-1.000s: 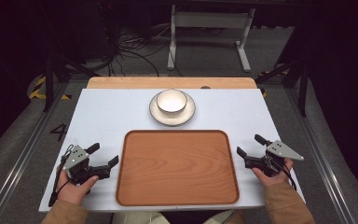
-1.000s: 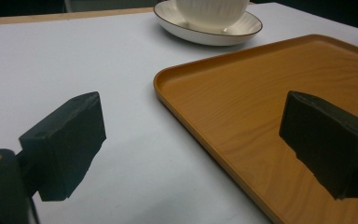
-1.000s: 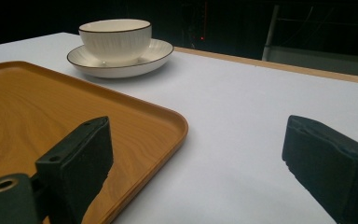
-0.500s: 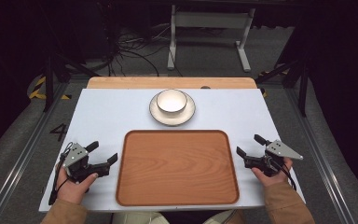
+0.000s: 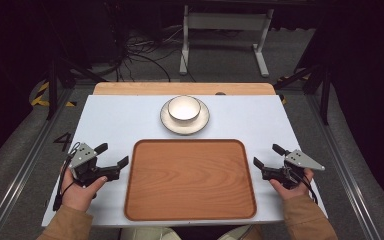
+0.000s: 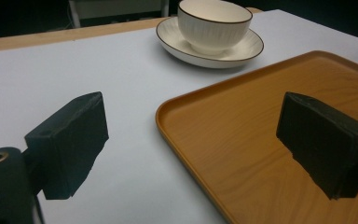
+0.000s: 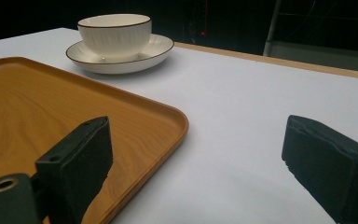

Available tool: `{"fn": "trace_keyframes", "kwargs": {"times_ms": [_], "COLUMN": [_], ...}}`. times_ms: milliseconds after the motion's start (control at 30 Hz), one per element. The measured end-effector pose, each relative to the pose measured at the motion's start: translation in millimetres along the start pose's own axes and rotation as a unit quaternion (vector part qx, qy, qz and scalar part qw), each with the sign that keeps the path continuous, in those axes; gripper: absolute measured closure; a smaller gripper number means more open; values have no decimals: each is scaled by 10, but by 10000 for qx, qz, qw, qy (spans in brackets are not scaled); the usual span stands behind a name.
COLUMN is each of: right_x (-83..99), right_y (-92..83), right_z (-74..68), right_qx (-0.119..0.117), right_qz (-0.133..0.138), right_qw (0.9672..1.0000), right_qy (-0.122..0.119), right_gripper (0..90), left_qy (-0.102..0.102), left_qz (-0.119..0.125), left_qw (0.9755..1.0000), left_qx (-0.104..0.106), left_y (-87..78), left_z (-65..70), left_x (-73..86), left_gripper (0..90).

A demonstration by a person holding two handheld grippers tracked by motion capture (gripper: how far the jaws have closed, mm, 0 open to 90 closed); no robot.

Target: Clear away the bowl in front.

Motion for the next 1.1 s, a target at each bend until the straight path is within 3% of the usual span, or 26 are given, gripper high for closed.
{"fn": "trace_keyframes", "kwargs": {"times_ms": [300,600,800,1100], "right_x": [0,0,1,2], "right_y": [5,8,10,11], "right_z": [-1,-3,-3,-5], "right_qx": [-6,-12,-11,-26], "right_qz": [-20,-32,-50,-61], "right_qw": [10000,10000,10000,10000], "right_qy": [-9,-11,-31,-37], "right_gripper": [91,91,93,97], "left_qy": [26,151,231,308], "left_qz": [40,105,102,-88], "left_qw": [10000,9998,9994,9988], "left_qx": [15,104,234,360], "left_y": [-18,-17,95,355], "left_z": [-16,49,101,136], "left_x": [-176,-392,-576,-766], "left_gripper": [101,106,106,107]}}
Point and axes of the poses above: each handheld gripper's, and its own axes: y roughly forward along the jaws, x roughly out of its underside, z roughly to its right, the point moved 6 cm from there along y, roughly forward along the jaws, and after that the axes turned 11 degrees about -z, right-handed, at the moved point
